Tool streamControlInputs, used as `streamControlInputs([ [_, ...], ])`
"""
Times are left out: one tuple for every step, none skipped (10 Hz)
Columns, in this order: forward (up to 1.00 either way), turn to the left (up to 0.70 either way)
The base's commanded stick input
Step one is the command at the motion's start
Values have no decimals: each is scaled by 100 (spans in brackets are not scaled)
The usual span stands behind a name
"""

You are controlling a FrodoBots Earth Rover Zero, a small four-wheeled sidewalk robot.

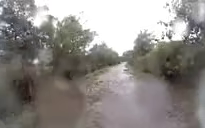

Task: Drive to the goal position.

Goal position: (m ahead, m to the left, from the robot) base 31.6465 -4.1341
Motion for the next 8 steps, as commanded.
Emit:
streamControlInputs([
  [85, -2],
  [85, -21],
  [85, -32],
  [85, -32],
  [85, -25],
  [85, 0],
  [85, 0],
  [85, 0],
])
